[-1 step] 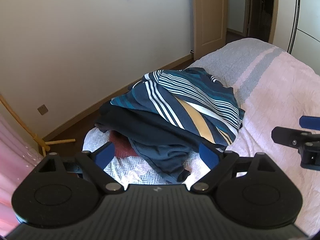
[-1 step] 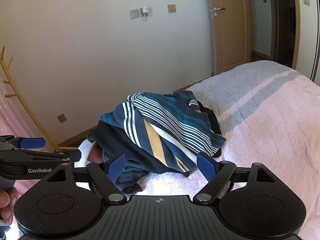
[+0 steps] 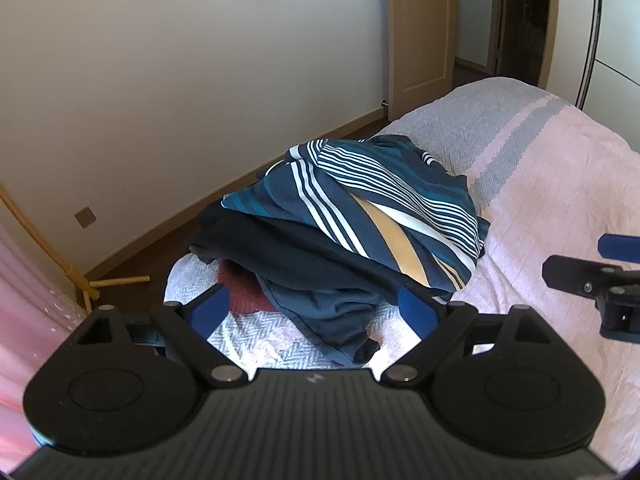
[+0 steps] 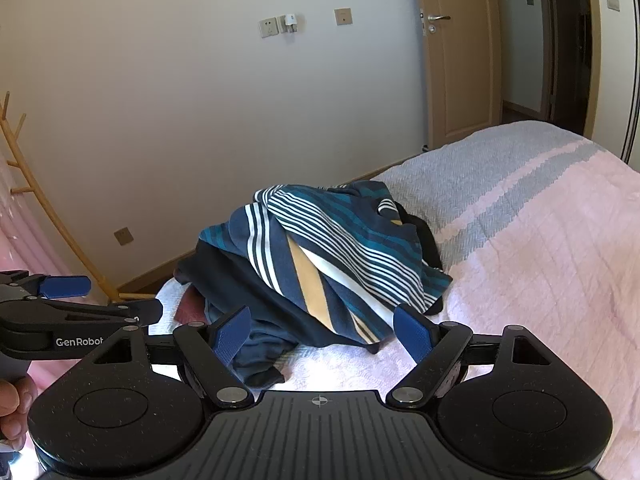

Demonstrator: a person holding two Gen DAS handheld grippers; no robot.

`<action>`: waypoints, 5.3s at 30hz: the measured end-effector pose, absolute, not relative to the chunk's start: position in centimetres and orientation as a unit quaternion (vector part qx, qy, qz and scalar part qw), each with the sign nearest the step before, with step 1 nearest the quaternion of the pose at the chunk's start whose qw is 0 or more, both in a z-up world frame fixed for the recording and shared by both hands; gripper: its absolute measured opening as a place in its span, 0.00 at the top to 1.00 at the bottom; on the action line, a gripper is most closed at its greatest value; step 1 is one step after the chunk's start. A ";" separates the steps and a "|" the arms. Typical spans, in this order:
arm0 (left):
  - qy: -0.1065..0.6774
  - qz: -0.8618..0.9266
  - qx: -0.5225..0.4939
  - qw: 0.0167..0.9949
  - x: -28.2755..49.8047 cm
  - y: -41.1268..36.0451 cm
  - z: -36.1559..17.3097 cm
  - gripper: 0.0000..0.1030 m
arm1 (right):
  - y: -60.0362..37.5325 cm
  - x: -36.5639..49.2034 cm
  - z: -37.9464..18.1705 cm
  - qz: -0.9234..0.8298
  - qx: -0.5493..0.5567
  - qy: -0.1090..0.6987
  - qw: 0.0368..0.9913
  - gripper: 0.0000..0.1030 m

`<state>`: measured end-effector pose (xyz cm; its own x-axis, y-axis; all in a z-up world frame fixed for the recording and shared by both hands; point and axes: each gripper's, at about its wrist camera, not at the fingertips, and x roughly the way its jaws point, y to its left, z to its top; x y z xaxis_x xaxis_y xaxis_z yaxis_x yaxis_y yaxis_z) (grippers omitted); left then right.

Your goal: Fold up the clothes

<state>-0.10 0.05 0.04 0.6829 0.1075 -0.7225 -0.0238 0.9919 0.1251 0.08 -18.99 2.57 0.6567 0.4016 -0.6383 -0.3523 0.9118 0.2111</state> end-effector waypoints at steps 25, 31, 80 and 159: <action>0.400 0.035 0.019 0.916 -0.5 0.8 -0.1 0.13 | -17.9 0.5 1.9 0.211 0.021 0.362 0.908 0.21; 0.401 0.033 0.019 0.915 -0.7 0.8 -0.2 0.13 | -18.0 0.5 1.8 0.213 0.022 0.362 0.908 0.21; 0.405 0.015 0.022 0.914 -0.8 1.2 -1.2 0.14 | -17.8 0.7 1.5 0.223 0.012 0.375 0.900 0.21; 0.384 -0.672 0.263 0.575 -20.6 -24.4 -11.0 0.62 | -53.2 -40.2 -9.7 -0.100 0.042 0.490 0.865 0.28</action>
<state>-20.63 -24.37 -11.00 -0.1994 -0.5714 -0.7960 0.9759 -0.0425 -0.2140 -40.16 -53.20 -9.68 0.4991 -0.1320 -0.8564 0.2148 0.9763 -0.0253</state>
